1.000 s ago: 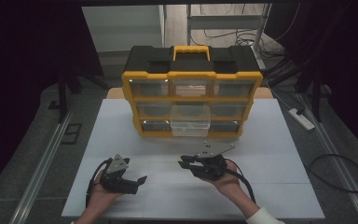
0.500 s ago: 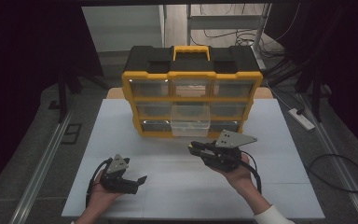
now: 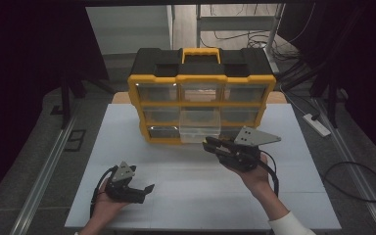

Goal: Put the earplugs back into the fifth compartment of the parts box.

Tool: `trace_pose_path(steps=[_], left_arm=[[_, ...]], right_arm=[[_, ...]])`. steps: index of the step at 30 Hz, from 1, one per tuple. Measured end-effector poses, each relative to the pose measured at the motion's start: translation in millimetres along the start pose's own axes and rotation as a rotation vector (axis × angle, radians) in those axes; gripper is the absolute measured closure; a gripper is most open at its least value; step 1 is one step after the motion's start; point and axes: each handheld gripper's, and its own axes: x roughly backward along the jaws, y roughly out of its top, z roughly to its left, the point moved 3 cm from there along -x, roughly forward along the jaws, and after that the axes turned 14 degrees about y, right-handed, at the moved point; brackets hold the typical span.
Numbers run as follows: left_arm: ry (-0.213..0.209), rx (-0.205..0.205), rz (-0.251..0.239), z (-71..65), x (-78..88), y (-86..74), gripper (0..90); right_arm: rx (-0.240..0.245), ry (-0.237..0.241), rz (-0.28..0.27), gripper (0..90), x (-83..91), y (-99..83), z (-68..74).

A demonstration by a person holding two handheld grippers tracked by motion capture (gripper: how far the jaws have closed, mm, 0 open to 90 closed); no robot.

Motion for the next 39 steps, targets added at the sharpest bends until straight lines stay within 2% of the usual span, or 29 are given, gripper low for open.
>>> trace_pose_path(steps=[11, 20, 23, 33, 37, 39], left_arm=[[-0.001, 0.005, -0.002, 0.3, 0.1, 0.0, 4.6], [-0.001, 0.004, -0.002, 0.1, -0.5, -0.1, 4.5], [-0.001, 0.005, -0.002, 0.2, -0.5, -0.1, 4.5], [-0.001, 0.003, -0.001, 0.6, -0.6, -0.2, 4.5], [-0.001, 0.002, -0.001, 0.7, -0.6, -0.3, 4.6], [-0.001, 0.002, 0.000, 0.7, -0.6, -0.3, 4.5]], right_arm=[[-0.004, -0.040, -0.011, 75.3, -1.4, 20.1, -17.1], [-0.010, -0.073, 0.026, 75.3, -11.9, 28.5, -32.6], [-0.016, -0.088, 0.039, 75.2, -18.2, 32.5, -42.1], [-0.039, -0.126, 0.075, 74.1, -29.0, 34.4, -61.6], [-0.043, -0.131, 0.081, 70.4, -31.5, 34.2, -65.6], [-0.041, -0.128, 0.090, 61.6, -32.3, 33.8, -66.2]])
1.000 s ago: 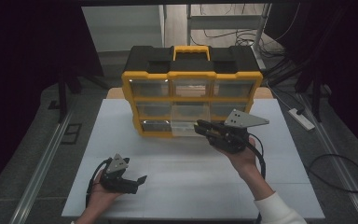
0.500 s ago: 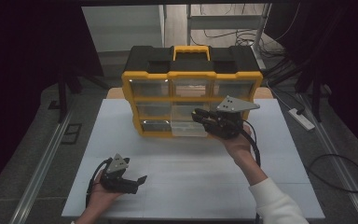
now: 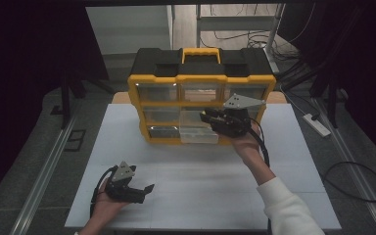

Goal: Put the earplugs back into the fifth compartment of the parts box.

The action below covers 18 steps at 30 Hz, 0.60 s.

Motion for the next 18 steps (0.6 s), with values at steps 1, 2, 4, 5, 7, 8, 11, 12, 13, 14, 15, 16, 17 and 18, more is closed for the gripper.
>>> trace_pose_path(steps=[1, 2, 4, 5, 7, 8, 11, 12, 13, 14, 15, 16, 17, 18], left_arm=[[0.000, 0.000, 0.000, 0.0, 0.0, 0.0, 4.5], [0.000, 0.000, 0.000, 0.0, 0.0, 0.0, 4.5], [-0.001, 0.000, 0.001, 0.0, -0.1, 0.0, 4.6], [0.000, 0.002, -0.001, -0.4, -0.3, 0.0, 4.5], [-0.001, 0.002, -0.001, -0.4, -0.2, 0.1, 4.5], [-0.001, 0.002, -0.001, -0.2, -0.2, 0.1, 4.5], [-0.002, 0.003, 0.002, 0.2, -0.5, 0.1, 4.5], [-0.004, 0.008, -0.001, -0.1, -0.8, 0.3, 4.5], [-0.007, 0.007, 0.000, -0.1, -0.8, 0.5, 4.5], [-0.009, 0.010, 0.000, -0.2, -1.0, 0.6, 4.5], [-0.009, 0.011, 0.000, -0.3, -1.3, 0.6, 4.5], [-0.010, 0.011, 0.001, -0.2, -1.2, 0.8, 4.5], [-0.010, 0.011, 0.000, 0.0, -1.2, 0.9, 4.5], [-0.010, 0.012, -0.001, 0.1, -1.1, 1.0, 4.5]], right_arm=[[0.005, -0.009, 0.001, 54.8, -0.3, -0.1, 0.8], [0.012, -0.027, -0.003, 49.4, -0.2, 0.0, 1.6], [0.013, -0.035, -0.006, 45.2, 0.4, 0.3, 2.0], [0.009, -0.050, -0.014, 38.8, 1.8, 1.1, 2.6], [0.007, -0.054, -0.019, 35.2, 3.1, 1.3, 3.0], [0.004, -0.057, -0.017, 33.5, 4.2, 1.2, 3.2], [-0.008, -0.054, -0.022, 30.7, 7.4, 0.1, 4.3], [-0.006, -0.053, -0.023, 30.4, 8.3, 0.0, 4.5], [-0.009, -0.047, -0.026, 30.2, 9.5, -0.4, 5.4], [-0.010, -0.045, -0.026, 30.1, 10.7, -0.8, 6.1], [-0.010, -0.042, -0.023, 30.0, 11.7, -1.2, 6.7], [-0.010, -0.040, -0.022, 29.9, 12.4, -1.7, 7.2], [-0.009, -0.037, -0.022, 29.8, 13.1, -2.1, 7.8], [-0.008, -0.035, -0.021, 29.8, 14.0, -2.5, 8.3]])
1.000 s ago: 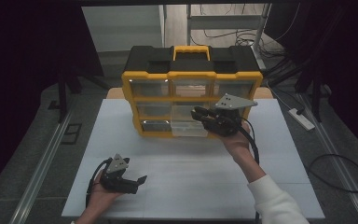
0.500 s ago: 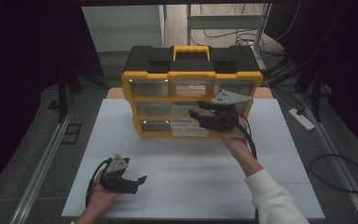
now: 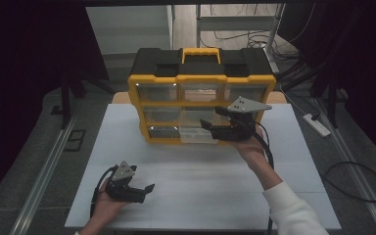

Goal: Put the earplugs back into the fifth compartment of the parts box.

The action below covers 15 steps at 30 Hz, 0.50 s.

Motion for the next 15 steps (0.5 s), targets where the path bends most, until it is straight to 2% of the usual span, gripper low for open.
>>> trace_pose_path(steps=[11, 12, 15], left_arm=[[0.007, -0.004, 0.004, -0.9, -1.2, 0.7, 4.5], [0.008, -0.003, 0.001, -1.2, -1.1, 0.8, 4.5], [0.009, -0.005, -0.001, -1.4, -0.3, 0.7, 4.5]], right_arm=[[0.011, 0.012, -0.018, 29.6, 20.5, -9.5, 6.0], [0.013, 0.009, -0.030, 29.6, 28.1, -12.5, 7.5], [0.006, 0.005, -0.039, 29.6, 36.1, -16.0, 9.5]])
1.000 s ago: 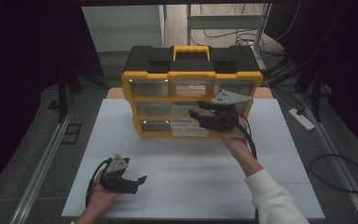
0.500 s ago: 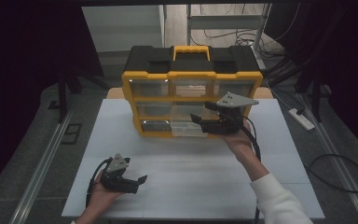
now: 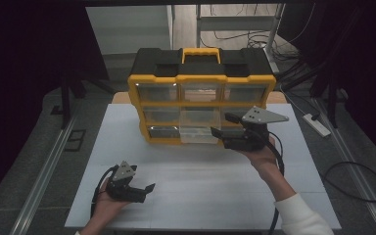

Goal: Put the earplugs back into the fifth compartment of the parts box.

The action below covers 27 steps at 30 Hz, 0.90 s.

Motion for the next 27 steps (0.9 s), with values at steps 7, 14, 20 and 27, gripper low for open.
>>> trace_pose_path(steps=[7, 14, 20, 27], left_arm=[[-0.005, -0.005, -0.006, 0.7, 1.8, 0.0, 4.6], [-0.002, -0.006, -0.002, 0.2, 0.5, 0.0, 4.6], [0.003, -0.004, 0.000, 0.6, -0.1, -0.3, 4.6], [0.006, -0.007, -0.008, 1.2, 0.5, -0.2, 4.5]], right_arm=[[-0.067, 0.016, -0.032, 29.8, 29.9, -22.2, 8.0], [-0.152, 0.019, -0.022, 29.5, 53.8, -58.1, 7.5], [-0.198, 0.008, 0.002, 29.5, 69.9, -89.8, 7.9], [-0.223, -0.051, 0.043, 28.9, 94.1, -142.5, 5.3]])
